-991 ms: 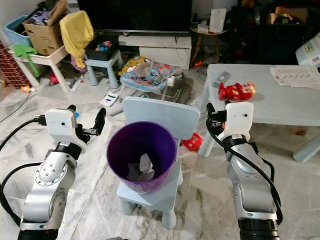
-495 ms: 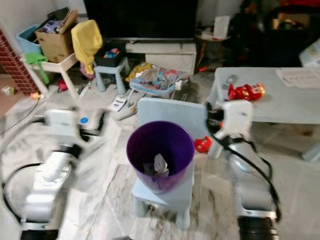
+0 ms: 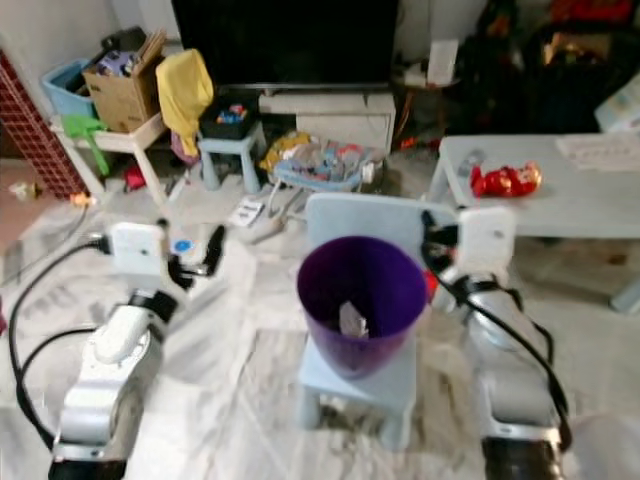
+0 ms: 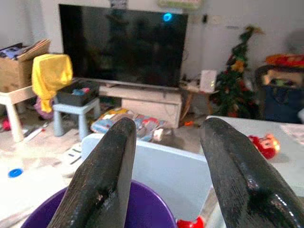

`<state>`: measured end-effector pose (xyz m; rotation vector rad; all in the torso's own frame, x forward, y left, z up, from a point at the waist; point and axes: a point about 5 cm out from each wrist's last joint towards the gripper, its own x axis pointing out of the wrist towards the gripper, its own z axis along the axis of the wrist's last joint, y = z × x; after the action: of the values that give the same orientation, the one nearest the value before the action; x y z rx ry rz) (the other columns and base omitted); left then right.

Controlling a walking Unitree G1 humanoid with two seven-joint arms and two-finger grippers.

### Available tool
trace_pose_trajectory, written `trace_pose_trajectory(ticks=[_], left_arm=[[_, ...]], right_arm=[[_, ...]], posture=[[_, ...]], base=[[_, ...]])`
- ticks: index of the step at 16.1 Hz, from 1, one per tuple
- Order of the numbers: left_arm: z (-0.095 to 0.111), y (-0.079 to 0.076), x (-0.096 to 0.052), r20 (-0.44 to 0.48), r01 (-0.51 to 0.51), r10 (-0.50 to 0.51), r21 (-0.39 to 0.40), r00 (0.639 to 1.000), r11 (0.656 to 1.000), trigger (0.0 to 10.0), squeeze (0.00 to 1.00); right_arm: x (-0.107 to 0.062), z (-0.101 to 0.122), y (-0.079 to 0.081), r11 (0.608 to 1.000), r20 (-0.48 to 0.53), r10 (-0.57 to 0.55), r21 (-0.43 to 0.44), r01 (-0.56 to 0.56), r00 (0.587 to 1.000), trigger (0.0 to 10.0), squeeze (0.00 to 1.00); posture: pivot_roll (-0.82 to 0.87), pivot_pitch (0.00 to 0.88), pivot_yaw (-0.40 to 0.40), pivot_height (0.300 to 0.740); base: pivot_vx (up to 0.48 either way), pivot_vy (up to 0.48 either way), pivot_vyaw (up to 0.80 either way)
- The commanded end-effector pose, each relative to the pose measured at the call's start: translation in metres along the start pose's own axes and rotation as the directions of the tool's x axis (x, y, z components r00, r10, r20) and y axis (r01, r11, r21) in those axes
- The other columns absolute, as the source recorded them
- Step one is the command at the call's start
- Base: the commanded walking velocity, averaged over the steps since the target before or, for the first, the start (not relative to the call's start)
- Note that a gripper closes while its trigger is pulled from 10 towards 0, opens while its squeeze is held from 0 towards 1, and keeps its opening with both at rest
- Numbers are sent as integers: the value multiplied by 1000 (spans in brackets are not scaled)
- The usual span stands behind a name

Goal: Picking trash to rubbish bin

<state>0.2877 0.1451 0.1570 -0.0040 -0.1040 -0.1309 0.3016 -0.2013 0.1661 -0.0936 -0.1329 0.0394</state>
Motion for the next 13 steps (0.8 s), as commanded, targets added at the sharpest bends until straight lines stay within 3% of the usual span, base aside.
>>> trace_pose_trajectory(ticks=[1, 5, 7, 9, 13], left_arm=[[0, 9, 1, -4, -30, 30, 7, 1000, 1000, 10000, 0], [0, 11, 5, 8, -48, 48, -17, 999, 999, 10000, 0], [4, 13, 9, 34, -64, 65, -41, 997, 997, 10000, 0], [9, 17, 12, 49, -92, 98, -114, 994, 989, 10000, 0], [8, 18, 15, 45, -98, 104, -130, 994, 987, 10000, 0]], right_arm=[[2, 6, 8, 999, 21, 30, 11, -31, 999, 10000, 0], [3, 6, 5, 999, 7, 25, 22, -25, 1000, 10000, 0], [4, 4, 3, 1000, -12, 20, 18, -19, 1000, 10000, 0], [4, 5, 3, 1000, -9, 21, 22, -21, 1000, 10000, 0], [5, 5, 4, 999, -11, 22, 25, -21, 1000, 10000, 0]], posture=[[-18, 62, -3, 740], [-28, 62, -8, 740], [-31, 59, -10, 740], [-31, 59, -10, 740], [-34, 58, -5, 740]], base=[[0, 0, 0], [0, 0, 0], [0, 0, -800], [0, 0, -788], [0, 0, -788]])
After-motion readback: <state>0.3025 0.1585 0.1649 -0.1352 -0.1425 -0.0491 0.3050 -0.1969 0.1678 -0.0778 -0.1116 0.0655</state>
